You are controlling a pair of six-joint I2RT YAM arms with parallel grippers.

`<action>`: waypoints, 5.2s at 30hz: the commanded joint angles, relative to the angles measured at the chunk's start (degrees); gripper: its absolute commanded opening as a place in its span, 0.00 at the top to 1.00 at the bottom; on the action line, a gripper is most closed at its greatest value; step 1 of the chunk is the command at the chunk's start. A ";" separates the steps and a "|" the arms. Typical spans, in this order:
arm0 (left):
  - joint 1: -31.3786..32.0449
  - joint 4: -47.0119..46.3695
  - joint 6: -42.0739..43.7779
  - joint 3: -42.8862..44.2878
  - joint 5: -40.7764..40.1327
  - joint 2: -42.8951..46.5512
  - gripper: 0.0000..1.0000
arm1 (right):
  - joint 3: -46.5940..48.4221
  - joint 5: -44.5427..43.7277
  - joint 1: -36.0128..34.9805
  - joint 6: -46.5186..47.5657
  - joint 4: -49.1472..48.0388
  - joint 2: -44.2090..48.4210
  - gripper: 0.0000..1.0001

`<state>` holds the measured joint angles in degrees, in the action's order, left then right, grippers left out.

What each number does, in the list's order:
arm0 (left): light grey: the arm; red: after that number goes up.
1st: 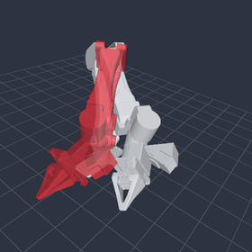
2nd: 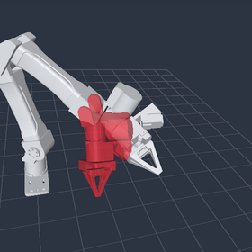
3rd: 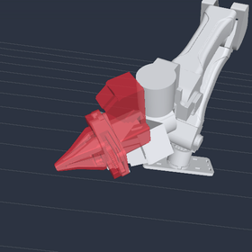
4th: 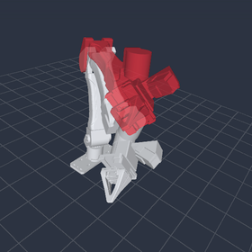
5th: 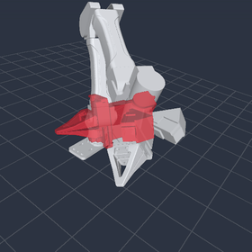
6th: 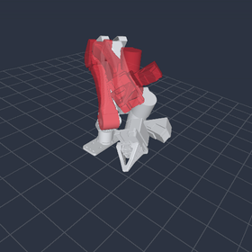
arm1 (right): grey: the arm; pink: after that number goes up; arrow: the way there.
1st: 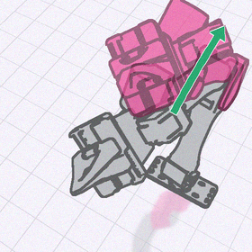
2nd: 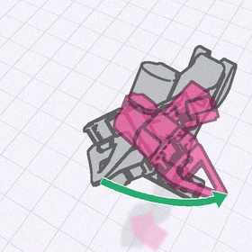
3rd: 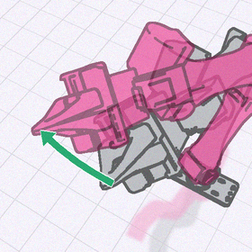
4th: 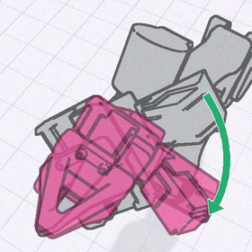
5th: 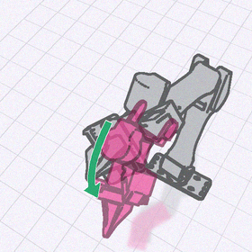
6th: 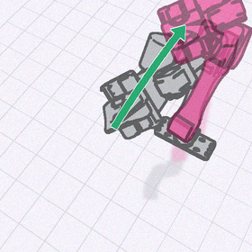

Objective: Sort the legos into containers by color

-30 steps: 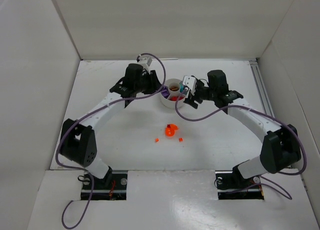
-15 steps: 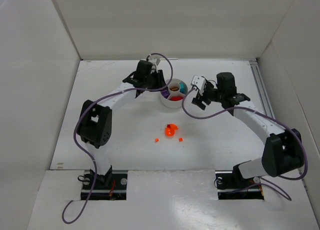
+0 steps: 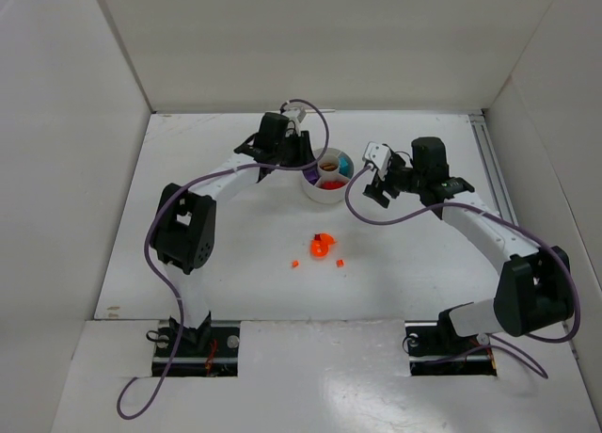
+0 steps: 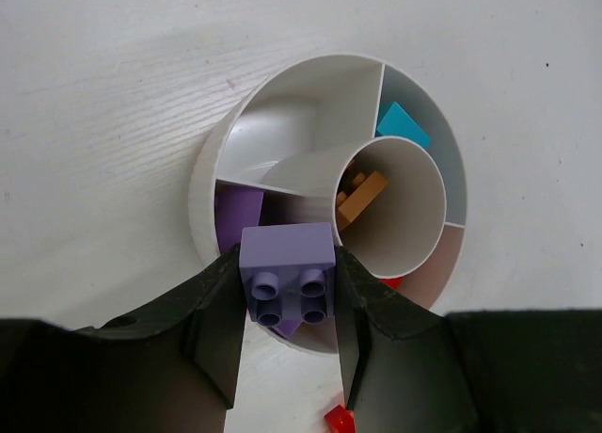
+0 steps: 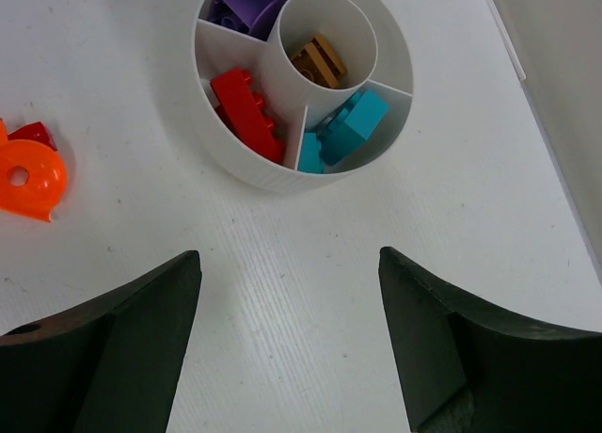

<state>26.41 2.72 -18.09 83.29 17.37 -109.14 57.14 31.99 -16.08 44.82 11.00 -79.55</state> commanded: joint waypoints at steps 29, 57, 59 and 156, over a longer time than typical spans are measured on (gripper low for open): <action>-0.31 -7.91 4.46 -2.61 -1.54 3.06 0.42 | 0.42 4.05 0.52 1.32 -1.60 0.27 0.19; 0.22 -4.22 8.07 0.83 -10.95 10.08 0.22 | 0.42 4.66 0.52 1.85 -1.60 0.27 0.19; 0.22 -4.22 8.07 -1.18 -10.42 11.84 0.13 | 0.42 3.35 -0.79 3.16 -0.47 0.79 0.19; 0.39 0.71 -14.08 -40.57 -15.52 48.23 0.00 | 31.27 14.59 -6.60 -52.46 -46.59 -38.22 1.00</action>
<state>26.92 5.34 -33.19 39.53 1.08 -61.17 88.97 46.76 -23.22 -0.32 -24.73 -116.27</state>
